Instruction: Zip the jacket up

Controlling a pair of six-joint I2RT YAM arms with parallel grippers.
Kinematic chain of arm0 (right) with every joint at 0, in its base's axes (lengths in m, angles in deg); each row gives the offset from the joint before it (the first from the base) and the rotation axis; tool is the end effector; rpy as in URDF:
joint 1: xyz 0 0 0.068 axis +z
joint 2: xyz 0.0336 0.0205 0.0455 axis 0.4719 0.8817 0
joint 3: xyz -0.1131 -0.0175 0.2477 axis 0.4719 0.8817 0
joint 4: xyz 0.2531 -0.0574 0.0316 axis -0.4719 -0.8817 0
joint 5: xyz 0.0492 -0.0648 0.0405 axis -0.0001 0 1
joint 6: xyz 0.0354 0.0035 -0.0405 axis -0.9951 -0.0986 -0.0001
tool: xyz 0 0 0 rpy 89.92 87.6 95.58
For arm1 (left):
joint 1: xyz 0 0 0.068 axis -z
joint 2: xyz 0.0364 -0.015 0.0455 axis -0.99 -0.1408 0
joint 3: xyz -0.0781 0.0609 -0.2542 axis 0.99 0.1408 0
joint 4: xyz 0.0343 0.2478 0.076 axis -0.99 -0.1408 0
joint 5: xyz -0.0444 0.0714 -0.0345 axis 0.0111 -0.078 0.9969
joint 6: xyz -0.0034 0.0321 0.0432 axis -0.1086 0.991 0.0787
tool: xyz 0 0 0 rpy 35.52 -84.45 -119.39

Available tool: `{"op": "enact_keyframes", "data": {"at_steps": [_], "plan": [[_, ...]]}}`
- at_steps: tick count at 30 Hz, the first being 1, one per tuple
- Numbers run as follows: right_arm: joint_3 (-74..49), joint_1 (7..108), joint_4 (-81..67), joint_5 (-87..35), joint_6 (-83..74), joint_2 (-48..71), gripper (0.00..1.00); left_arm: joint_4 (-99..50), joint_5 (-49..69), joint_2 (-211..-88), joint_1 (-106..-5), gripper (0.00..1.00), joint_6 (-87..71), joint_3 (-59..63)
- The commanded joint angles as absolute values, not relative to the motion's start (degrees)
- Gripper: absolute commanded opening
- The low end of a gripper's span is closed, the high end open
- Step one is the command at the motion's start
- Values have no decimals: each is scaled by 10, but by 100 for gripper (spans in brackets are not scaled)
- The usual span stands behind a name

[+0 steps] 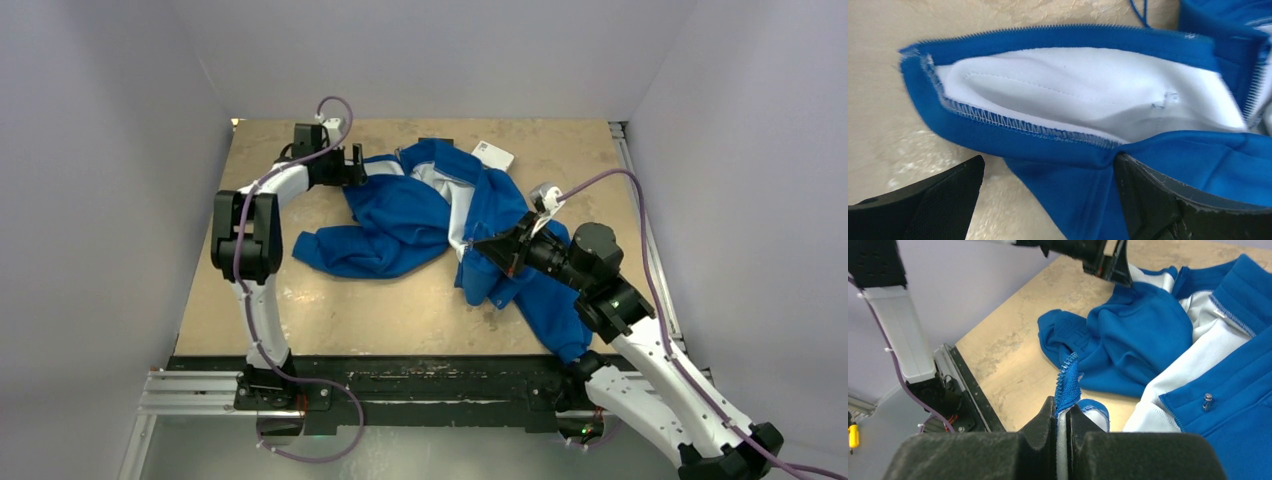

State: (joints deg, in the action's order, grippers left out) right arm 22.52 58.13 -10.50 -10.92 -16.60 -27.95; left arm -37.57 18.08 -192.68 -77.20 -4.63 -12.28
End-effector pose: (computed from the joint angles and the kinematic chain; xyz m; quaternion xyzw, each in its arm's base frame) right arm 0.1451 0.0997 0.3351 -0.2025 0.7069 0.4075 0.5415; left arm 0.4626 -0.0479 0.1951 0.0308 0.9073 -0.1727 0.3820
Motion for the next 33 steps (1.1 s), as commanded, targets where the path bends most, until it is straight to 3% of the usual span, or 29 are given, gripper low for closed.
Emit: {"op": "enact_keyframes", "data": {"at_steps": [1, 2, 3, 4, 6, 8, 14, 22, 25, 29, 33], "plan": [[183, 577, -126, -128, -161, -280, 0, -318, 184, -1979, -759, 99, -80, -148], [181, 576, -129, -131, -159, -275, 0, -304, 178, -1988, -758, 95, -82, -150], [178, 575, -130, -134, -158, -271, 0, -283, 175, -1994, -759, 83, -86, -150], [175, 574, -127, -136, -158, -269, 0, -266, 171, -1997, -761, 66, -87, -151], [163, 573, -126, -142, -157, -265, 0, -241, 169, -1995, -764, 22, -85, -157], [152, 571, -127, -150, -153, -260, 0, -242, 170, -1981, -765, 0, -76, -170], [130, 568, -125, -174, -146, -251, 0, -267, 172, -1918, -782, 0, -55, -240], [114, 566, -131, -295, -145, -283, 0, -329, 106, -1887, -833, 0, -7, -498], [111, 566, -132, -314, -140, -290, 0, -350, 148, -1866, -833, 0, -1, -538], [117, 566, -134, -312, -144, -284, 0, -393, 277, -1798, -807, 0, -12, -467], [134, 566, -127, -311, -153, -281, 0, -419, 357, -1686, -740, 0, 58, -290]]}}
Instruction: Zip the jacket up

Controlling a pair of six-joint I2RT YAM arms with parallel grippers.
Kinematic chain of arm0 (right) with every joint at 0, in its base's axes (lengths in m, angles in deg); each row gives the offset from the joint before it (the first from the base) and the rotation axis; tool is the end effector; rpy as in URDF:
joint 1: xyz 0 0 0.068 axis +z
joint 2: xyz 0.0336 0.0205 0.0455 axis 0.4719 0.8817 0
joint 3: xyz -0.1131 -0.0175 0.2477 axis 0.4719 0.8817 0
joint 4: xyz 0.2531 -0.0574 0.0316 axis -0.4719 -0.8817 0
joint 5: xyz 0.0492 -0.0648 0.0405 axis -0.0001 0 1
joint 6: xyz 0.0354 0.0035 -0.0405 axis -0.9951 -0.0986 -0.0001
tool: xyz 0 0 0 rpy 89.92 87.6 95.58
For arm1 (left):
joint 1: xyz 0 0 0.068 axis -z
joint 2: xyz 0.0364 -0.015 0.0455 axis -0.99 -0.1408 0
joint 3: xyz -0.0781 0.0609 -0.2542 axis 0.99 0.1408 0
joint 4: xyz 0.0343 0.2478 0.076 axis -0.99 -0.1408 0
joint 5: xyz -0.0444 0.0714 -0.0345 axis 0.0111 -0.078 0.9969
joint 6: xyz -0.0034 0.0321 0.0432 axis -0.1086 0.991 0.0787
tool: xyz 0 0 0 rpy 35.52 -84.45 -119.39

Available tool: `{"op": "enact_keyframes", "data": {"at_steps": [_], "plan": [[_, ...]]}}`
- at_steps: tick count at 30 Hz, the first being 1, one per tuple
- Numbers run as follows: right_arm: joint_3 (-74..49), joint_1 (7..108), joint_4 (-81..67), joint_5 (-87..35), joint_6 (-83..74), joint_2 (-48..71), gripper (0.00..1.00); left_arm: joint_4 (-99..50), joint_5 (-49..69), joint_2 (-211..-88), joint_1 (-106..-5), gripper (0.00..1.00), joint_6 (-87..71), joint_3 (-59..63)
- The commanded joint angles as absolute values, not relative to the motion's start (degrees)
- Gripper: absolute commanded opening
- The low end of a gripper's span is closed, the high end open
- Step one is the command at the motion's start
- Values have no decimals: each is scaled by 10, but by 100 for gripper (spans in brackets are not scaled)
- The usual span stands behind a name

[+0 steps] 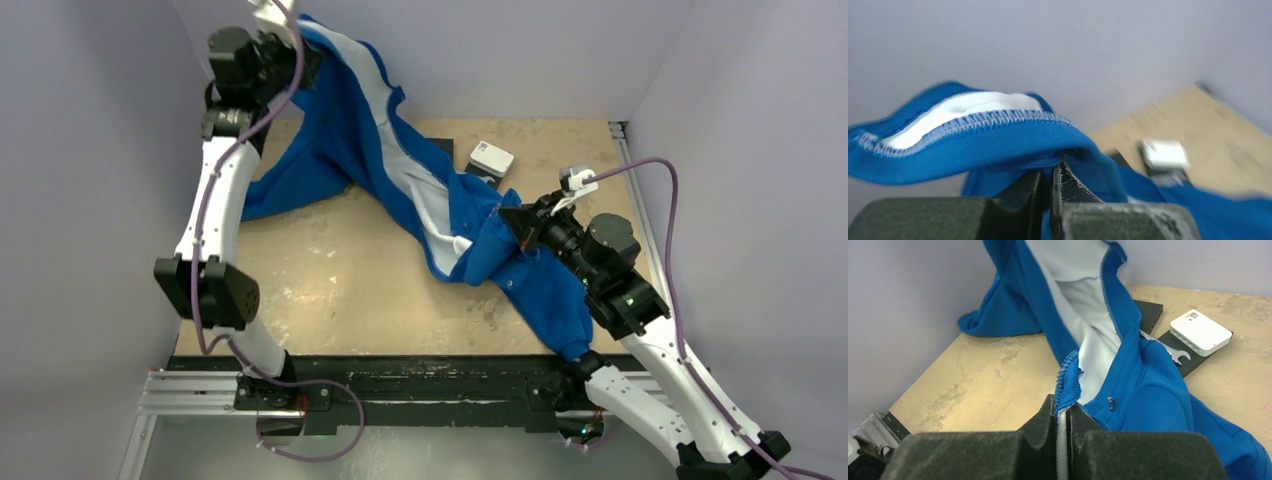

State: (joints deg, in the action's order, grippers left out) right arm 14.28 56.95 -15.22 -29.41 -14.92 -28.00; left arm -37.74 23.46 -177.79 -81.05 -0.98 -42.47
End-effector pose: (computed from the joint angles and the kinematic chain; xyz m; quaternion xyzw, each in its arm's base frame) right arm 0.1458 0.0833 0.3765 -0.0982 0.7095 0.2984 0.6308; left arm 0.4126 -0.0191 0.4898 0.1146 0.6835 -0.1619 0.7024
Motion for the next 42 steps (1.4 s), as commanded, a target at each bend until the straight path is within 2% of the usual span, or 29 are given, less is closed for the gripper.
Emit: {"op": "enact_keyframes", "data": {"at_steps": [1, 6, 13, 14, 15, 16, 17, 20, 21, 27, 31, 34, 37, 42], "plan": [[136, 566, -129, -316, -154, -279, 0, -433, 366, -1659, -726, 0, 81, -245], [135, 566, -140, -325, -149, -252, 0, -539, 456, -1550, -694, 0, 195, -56], [158, 565, -122, -300, -155, -242, 0, -693, 439, -1467, -693, 0, 388, 55], [162, 565, -120, -296, -155, -240, 0, -724, 447, -1454, -693, 5, 425, 64], [166, 565, -117, -290, -157, -238, 0, -752, 462, -1441, -693, 19, 457, 71], [170, 565, -113, -285, -157, -235, 0, -783, 478, -1429, -692, 43, 496, 79], [173, 565, -108, -280, -159, -232, 0, -817, 491, -1417, -690, 56, 524, 85], [180, 565, -95, -261, -162, -223, 0, -852, 514, -1386, -689, 86, 560, 104], [181, 565, -92, -253, -161, -219, 0, -855, 515, -1379, -688, 92, 562, 107], [193, 565, -89, -230, -163, -215, 0, -793, 491, -1383, -689, 97, 491, 136], [196, 565, -97, -228, -163, -221, 0, -714, 395, -1428, -677, 95, 412, 181], [197, 565, -102, -225, -164, -225, 0, -726, 434, -1456, -676, 94, 420, 198], [198, 565, -104, -222, -164, -223, 0, -705, 446, -1438, -626, 94, 431, 223], [199, 565, -103, -219, -169, -218, 0, -672, 380, -1442, -519, 94, 435, 231]]}}
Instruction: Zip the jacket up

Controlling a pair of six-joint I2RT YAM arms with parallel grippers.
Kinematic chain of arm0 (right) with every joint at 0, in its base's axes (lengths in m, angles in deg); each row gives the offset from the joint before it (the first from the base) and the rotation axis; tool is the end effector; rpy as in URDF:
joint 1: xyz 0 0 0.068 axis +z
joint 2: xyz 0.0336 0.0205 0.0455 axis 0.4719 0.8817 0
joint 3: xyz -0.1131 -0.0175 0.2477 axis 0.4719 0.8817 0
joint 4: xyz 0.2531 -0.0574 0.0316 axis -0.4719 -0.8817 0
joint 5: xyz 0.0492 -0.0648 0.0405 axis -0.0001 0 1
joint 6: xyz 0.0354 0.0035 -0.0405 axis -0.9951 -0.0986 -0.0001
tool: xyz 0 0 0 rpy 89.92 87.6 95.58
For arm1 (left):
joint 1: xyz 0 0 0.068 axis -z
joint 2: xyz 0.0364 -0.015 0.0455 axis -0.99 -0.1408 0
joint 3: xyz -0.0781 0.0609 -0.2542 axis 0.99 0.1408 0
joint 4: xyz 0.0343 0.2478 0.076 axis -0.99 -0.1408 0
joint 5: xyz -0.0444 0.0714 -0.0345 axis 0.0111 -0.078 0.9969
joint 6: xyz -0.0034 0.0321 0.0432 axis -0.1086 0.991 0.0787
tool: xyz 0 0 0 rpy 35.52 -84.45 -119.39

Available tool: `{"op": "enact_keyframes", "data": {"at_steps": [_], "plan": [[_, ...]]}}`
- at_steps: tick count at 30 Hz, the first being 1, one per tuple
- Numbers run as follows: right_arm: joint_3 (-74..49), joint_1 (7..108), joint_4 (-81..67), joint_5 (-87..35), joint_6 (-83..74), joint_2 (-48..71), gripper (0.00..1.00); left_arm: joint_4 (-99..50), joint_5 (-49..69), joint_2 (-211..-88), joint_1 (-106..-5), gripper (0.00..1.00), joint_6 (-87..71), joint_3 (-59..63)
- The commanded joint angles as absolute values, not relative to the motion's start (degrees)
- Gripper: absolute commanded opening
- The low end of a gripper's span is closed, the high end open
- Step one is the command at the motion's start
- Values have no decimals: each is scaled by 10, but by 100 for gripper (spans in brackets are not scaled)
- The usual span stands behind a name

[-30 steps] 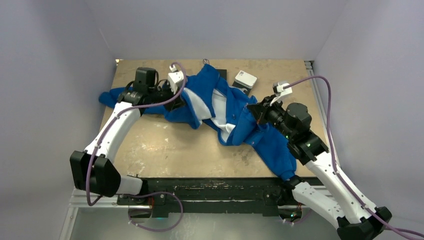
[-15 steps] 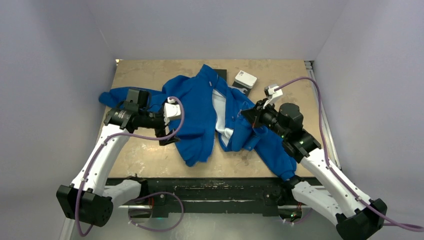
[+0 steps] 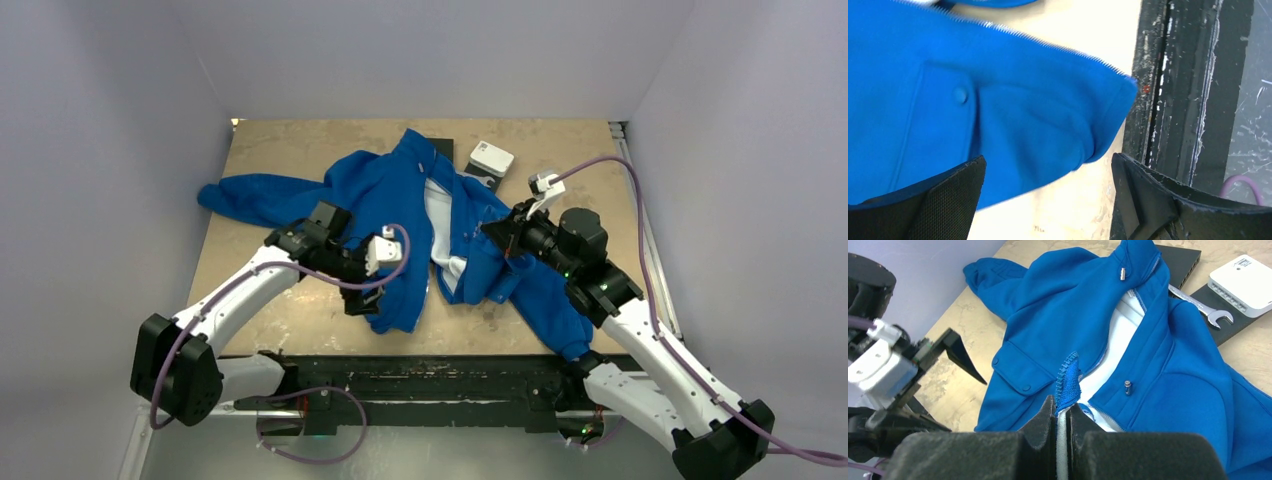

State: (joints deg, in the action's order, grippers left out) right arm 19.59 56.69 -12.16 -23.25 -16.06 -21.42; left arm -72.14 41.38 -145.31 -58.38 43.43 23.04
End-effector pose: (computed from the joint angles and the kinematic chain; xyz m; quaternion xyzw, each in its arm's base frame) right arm 0.1731 0.1016 0.3307 -0.1259 0.7565 0.3192 0.5568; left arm 0.1997 -0.1115 0.2453 0.5462 0.7424 -0.2976 0.2490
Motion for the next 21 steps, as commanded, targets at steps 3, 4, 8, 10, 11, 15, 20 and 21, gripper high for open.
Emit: {"op": "enact_keyframes", "data": {"at_steps": [3, 4, 8, 10, 11, 15, 20, 21], "plan": [[205, 565, -98, -217, -173, -220, 0, -622, 336, -1454, -471, 94, 418, 234], [208, 565, -96, -216, -175, -222, 0, -597, 317, -1459, -453, 92, 407, 237], [216, 565, -98, -211, -178, -231, 0, -546, 288, -1495, -432, 87, 404, 243], [221, 565, -99, -207, -180, -236, 0, -548, 296, -1516, -429, 85, 416, 247], [224, 564, -100, -206, -181, -237, 0, -546, 301, -1522, -424, 84, 419, 254], [229, 565, -108, -206, -180, -237, 0, -535, 318, -1511, -383, 84, 454, 292], [234, 565, -109, -205, -179, -238, 0, -505, 302, -1509, -346, 84, 548, 334], [234, 565, -109, -204, -178, -236, 0, -499, 301, -1516, -345, 84, 562, 334]]}}
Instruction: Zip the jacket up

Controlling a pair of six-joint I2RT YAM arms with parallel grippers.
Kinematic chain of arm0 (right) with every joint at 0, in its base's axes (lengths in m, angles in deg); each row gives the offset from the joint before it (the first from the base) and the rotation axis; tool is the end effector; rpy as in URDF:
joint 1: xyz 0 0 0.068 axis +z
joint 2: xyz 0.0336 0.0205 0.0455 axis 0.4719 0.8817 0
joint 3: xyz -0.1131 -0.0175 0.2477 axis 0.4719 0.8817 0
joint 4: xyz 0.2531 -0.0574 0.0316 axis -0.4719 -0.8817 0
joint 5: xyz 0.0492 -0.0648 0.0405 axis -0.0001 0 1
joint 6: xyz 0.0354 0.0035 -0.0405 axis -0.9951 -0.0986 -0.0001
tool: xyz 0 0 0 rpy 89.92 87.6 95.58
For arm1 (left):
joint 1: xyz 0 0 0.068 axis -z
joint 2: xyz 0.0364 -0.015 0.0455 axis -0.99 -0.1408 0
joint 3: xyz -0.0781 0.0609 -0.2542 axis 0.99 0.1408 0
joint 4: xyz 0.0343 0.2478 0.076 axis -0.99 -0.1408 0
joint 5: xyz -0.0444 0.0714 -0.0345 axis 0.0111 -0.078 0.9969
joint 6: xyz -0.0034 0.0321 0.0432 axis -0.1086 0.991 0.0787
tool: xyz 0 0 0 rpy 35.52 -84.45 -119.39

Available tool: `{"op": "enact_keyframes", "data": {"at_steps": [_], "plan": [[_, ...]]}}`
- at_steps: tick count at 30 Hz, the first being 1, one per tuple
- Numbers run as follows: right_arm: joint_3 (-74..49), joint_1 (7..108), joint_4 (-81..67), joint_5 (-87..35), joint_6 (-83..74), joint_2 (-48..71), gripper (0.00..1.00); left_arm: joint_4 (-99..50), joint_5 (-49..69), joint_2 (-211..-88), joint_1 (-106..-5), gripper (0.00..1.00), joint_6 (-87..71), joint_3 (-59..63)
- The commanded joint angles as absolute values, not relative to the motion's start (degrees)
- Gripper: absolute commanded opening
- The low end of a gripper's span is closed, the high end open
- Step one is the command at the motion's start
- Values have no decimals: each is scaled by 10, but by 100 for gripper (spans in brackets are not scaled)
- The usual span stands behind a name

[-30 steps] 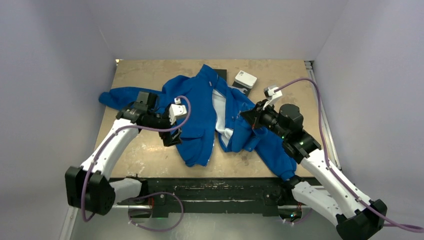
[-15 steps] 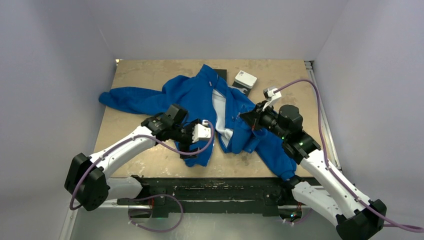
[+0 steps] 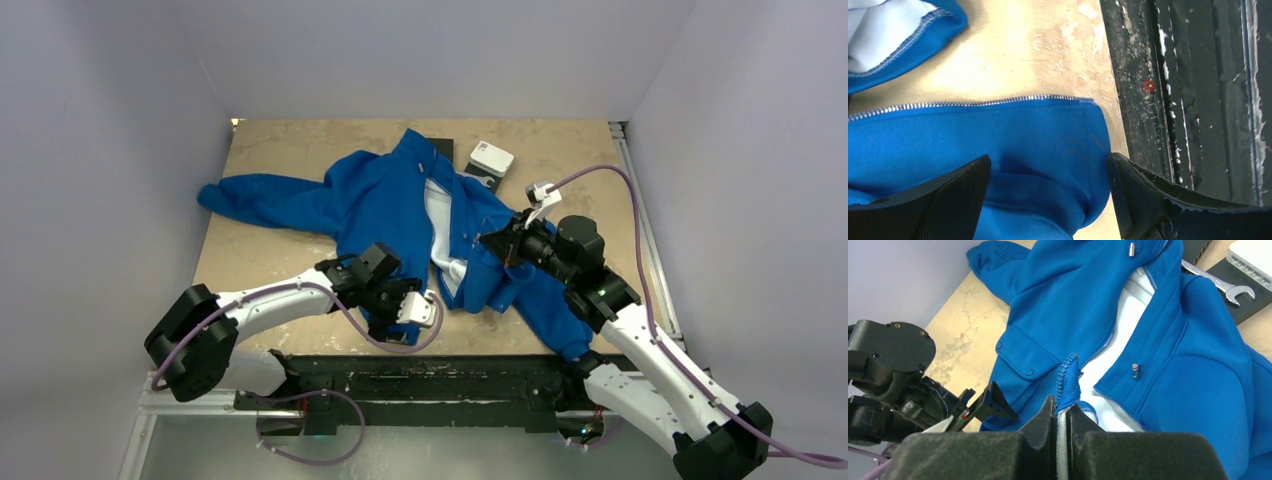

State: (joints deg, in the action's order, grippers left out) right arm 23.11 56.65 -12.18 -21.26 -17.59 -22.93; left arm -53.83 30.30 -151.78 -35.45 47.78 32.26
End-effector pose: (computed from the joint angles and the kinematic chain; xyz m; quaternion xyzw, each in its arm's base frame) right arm 0.1683 0.1002 0.3135 -0.1258 0.7672 0.3336 0.5332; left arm 0.1572 -0.1898 0.1851 0.7118 0.6188 -0.2429 0.2270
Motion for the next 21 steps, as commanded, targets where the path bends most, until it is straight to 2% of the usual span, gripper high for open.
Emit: {"op": "enact_keyframes", "data": {"at_steps": [1, 7, 16, 18, 21], "plan": [[234, 565, -108, -203, -178, -236, 0, -495, 300, -1524, -345, 84, 577, 333], [237, 565, -107, -197, -177, -231, 0, -432, 296, -1578, -339, 83, 591, 319], [245, 563, -112, -187, -179, -238, 0, -452, 302, -1608, -325, 82, 655, 328], [247, 562, -112, -184, -180, -238, 0, -449, 305, -1613, -321, 79, 657, 332], [250, 562, -112, -182, -181, -236, 0, -436, 300, -1618, -313, 68, 656, 340]]}}
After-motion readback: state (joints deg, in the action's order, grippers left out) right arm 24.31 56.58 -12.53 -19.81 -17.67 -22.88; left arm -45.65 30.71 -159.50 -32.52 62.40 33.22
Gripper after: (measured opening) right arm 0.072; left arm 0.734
